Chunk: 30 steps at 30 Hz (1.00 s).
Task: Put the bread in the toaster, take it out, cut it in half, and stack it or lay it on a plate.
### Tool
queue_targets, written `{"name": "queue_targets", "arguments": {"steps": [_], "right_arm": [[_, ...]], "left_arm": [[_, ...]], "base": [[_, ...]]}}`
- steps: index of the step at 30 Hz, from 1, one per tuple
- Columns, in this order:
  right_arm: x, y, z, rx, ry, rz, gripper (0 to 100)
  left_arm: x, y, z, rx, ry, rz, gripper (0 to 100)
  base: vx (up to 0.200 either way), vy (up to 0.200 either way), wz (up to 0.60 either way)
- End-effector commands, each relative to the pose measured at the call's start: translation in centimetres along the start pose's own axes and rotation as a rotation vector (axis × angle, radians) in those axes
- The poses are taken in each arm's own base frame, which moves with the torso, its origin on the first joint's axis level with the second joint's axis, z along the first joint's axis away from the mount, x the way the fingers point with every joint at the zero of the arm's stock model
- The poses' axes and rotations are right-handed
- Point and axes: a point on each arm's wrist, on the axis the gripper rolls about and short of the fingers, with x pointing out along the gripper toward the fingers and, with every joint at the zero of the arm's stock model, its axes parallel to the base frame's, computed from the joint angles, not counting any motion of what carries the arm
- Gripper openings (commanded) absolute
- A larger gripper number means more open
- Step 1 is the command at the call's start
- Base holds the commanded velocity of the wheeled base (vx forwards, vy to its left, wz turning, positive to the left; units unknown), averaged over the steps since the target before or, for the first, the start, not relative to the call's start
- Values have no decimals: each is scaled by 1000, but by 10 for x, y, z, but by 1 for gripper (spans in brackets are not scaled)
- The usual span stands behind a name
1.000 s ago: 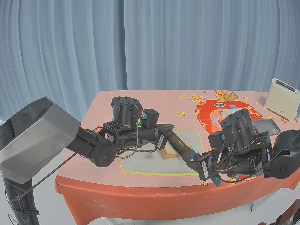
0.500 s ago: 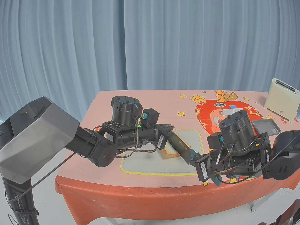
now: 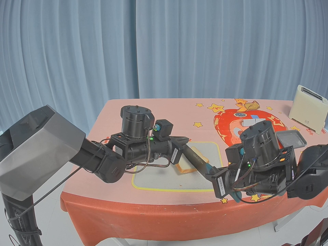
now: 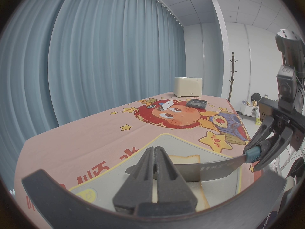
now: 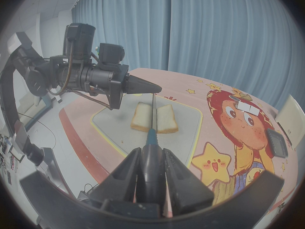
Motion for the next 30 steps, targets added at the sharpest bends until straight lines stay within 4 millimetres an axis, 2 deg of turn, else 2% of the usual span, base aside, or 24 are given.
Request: {"name": "queue_targets", "arguments": {"steps": [1, 2, 8, 16, 19, 22, 26, 30], "right_arm": [[4, -1, -8, -8, 20, -18, 0], [9, -1, -14, -19, 49, -38, 0], [6, 2, -4, -9, 9, -35, 0], [6, 1, -1, -3, -2, -35, 0], [5, 1, 1, 0, -10, -34, 0], [2, 2, 4, 6, -47, -26, 0], [2, 2, 5, 14, -83, -22, 0], [2, 2, 6, 16, -96, -21, 0]], "left_arm": [[0, 1, 8, 8, -25, 2, 0], [-3, 0, 13, 11, -36, 3, 0], [-3, -2, 2, 3, -7, -2, 0], [-3, -1, 8, 8, -24, 2, 0], [-6, 0, 16, 14, -47, 6, 0], [-20, 1, 37, 30, -102, 20, 0], [-36, -1, 53, 41, -141, 26, 0], [-42, 0, 58, 27, -161, 35, 0]], "base": [[0, 0, 0], [0, 0, 0], [0, 0, 0], [0, 0, 0], [0, 0, 0], [0, 0, 0], [0, 0, 0], [0, 0, 0]]}}
